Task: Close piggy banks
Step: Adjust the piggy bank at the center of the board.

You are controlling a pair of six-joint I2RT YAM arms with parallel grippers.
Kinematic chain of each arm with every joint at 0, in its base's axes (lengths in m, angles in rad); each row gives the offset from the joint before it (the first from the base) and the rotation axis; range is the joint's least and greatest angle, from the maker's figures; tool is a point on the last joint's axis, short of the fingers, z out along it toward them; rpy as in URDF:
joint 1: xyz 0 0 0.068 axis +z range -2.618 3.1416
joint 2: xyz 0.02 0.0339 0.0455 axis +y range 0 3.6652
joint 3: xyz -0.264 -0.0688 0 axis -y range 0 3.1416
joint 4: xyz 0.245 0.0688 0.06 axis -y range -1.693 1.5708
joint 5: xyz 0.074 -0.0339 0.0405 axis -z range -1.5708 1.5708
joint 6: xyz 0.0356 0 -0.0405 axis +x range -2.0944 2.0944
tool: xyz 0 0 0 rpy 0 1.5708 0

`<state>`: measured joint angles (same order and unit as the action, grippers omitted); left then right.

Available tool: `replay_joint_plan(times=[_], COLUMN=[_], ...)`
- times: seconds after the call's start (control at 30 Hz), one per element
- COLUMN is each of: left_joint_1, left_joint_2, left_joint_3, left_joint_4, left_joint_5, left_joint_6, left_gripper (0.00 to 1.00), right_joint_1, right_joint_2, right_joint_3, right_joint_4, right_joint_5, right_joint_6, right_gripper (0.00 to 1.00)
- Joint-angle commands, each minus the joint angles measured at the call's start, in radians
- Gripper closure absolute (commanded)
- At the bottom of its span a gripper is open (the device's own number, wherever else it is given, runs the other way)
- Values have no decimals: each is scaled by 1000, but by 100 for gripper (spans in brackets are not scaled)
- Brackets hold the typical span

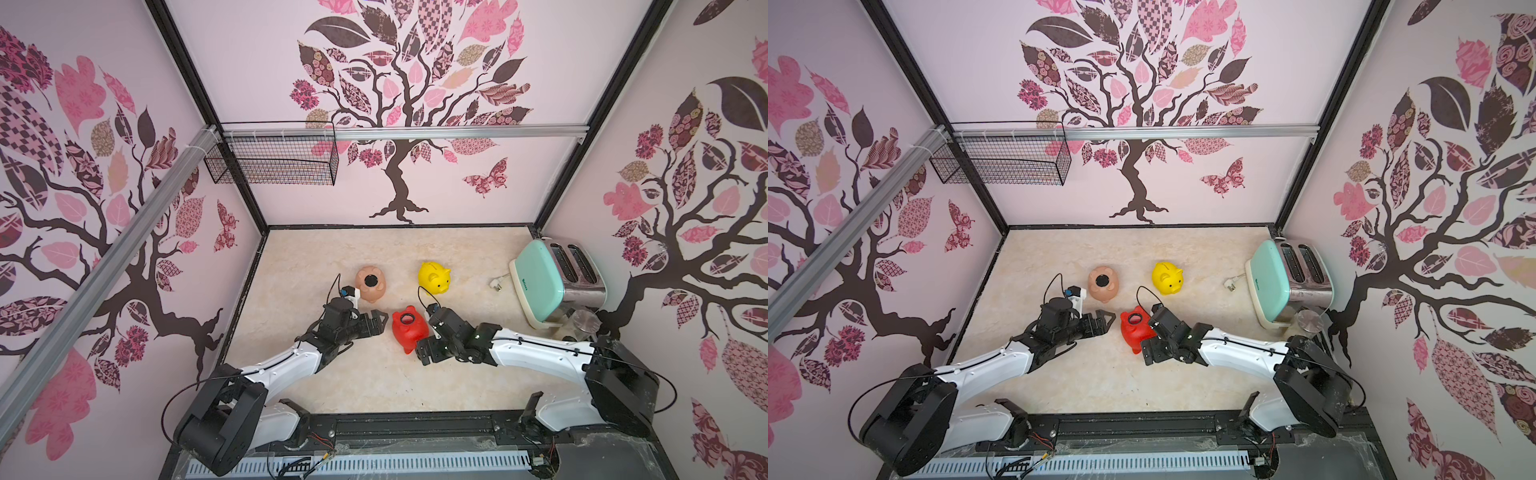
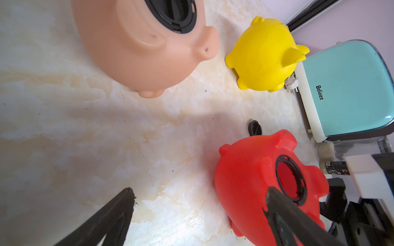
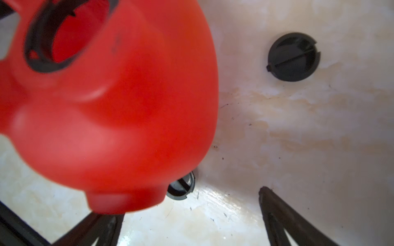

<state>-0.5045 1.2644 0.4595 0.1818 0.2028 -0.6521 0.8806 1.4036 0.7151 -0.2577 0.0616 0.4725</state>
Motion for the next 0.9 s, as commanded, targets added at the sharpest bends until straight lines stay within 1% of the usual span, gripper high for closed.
replay_joint_plan(times=[0.0, 0.2, 0.3, 0.87], left_joint_1=[3, 3, 3, 3], left_joint_2=[-7, -8, -7, -19], left_joint_3=[-7, -8, -7, -18], left_joint_4=[16, 16, 16, 34], left_joint_5=[-3, -4, -3, 1], left_joint_6=[5, 5, 4, 5], left_gripper=[2, 2, 2, 2], right_joint_1=[1, -2, -16, -148], right_joint_2=[9, 14, 23, 27], right_joint_3=[22, 27, 32, 35], right_joint_4=[-33, -53, -64, -26], right_joint_5=[60, 129, 143, 102], right_joint_6=[14, 35, 37, 8], right_gripper=[0, 0, 0, 0])
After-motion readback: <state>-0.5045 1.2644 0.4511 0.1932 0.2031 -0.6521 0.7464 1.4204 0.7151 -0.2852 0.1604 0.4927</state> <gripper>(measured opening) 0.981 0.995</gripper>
